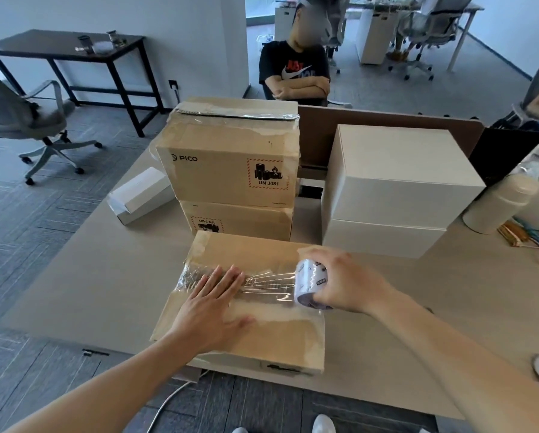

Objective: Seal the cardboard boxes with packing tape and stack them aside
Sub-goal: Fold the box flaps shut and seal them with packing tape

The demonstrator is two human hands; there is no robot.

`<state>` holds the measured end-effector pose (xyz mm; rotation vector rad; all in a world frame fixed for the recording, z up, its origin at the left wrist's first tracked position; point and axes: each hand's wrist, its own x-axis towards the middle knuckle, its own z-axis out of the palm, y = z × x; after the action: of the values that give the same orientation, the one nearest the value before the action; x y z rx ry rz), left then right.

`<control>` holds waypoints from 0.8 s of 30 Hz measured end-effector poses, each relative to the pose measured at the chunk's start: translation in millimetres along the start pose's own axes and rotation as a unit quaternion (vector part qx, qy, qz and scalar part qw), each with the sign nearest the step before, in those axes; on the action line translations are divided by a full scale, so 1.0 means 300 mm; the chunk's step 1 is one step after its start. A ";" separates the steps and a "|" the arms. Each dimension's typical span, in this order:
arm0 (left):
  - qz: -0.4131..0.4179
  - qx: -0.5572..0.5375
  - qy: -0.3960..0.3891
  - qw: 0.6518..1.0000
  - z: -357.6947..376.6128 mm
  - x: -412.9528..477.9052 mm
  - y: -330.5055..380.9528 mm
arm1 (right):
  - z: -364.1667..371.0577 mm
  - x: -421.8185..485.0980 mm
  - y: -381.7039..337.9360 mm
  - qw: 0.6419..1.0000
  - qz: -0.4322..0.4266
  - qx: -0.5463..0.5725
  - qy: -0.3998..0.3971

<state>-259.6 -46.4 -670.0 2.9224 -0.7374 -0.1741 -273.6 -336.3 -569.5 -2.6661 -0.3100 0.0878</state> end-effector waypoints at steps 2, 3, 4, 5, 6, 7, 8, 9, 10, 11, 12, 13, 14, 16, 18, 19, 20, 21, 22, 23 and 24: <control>0.003 0.005 -0.004 1.000 0.001 0.000 0.002 | -0.044 -0.015 0.015 0.996 0.018 -0.083 -0.042; 0.003 0.009 -0.007 1.000 0.007 -0.003 0.000 | -0.052 -0.028 0.029 0.990 0.031 -0.118 -0.066; 0.002 0.011 -0.005 1.000 0.010 -0.004 -0.001 | -0.053 -0.040 0.042 0.986 0.044 -0.139 -0.086; 0.002 0.013 -0.002 1.000 0.012 -0.005 -0.001 | -0.042 -0.052 0.057 0.982 0.055 -0.146 -0.103; 0.001 0.016 0.001 1.000 0.010 -0.004 -0.001 | -0.030 -0.063 0.067 0.981 0.059 -0.148 -0.112; 0.001 0.020 0.001 1.000 0.010 -0.003 0.001 | -0.020 -0.069 0.078 0.980 0.062 -0.146 -0.117; 0.003 0.021 -0.003 1.000 0.007 0.000 0.001 | -0.016 -0.072 0.088 0.982 0.068 -0.137 -0.115; 0.006 0.022 -0.012 1.000 0.004 0.001 0.001 | -0.019 -0.076 0.102 0.985 0.075 -0.115 -0.108; 0.005 0.023 -0.020 1.000 0.001 0.000 0.004 | -0.022 -0.083 0.119 0.988 0.081 -0.086 -0.097; 0.001 0.023 -0.022 0.999 -0.005 -0.002 0.013 | -0.024 -0.093 0.137 0.991 0.088 -0.057 -0.084; -0.008 0.021 -0.022 1.000 -0.011 -0.003 0.033 | -0.024 -0.107 0.158 0.993 0.096 -0.030 -0.068; -0.019 0.016 -0.024 0.999 -0.016 -0.004 0.063 | -0.018 -0.124 0.177 0.993 0.102 -0.006 -0.055; -0.026 0.011 -0.027 0.999 -0.018 -0.001 0.105 | -0.012 -0.140 0.192 0.993 0.104 0.016 -0.047; -0.025 0.007 -0.031 0.999 -0.009 0.007 0.196 | 0.001 -0.165 0.202 0.993 0.100 0.051 -0.041; -0.022 0.012 -0.039 0.999 0.004 0.019 0.258 | 0.009 -0.176 0.206 0.991 0.097 0.082 -0.031; -0.024 0.014 -0.040 0.999 0.012 0.024 0.269 | 0.009 -0.179 0.208 0.990 0.097 0.099 -0.027; -0.026 0.011 -0.037 0.999 0.016 0.029 0.269 | 0.012 -0.179 0.212 0.988 0.098 0.118 -0.022; -0.027 0.002 -0.034 0.999 0.016 0.028 0.266 | 0.017 -0.180 0.212 0.986 0.098 0.135 -0.018; -0.029 -0.009 -0.032 0.999 0.016 0.027 0.266 | 0.019 -0.183 0.215 0.984 0.094 0.148 -0.013; -0.029 -0.013 -0.033 0.999 0.013 0.026 0.266 | 0.020 -0.185 0.216 0.984 0.088 0.155 -0.010; -0.027 -0.009 -0.035 0.999 0.005 0.028 0.271 | 0.013 -0.185 0.216 0.985 0.080 0.156 -0.007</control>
<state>-290.2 -121.5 -660.3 2.9336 -0.6640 -0.2880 -315.0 -403.9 -601.2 -2.3751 -0.0778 0.1901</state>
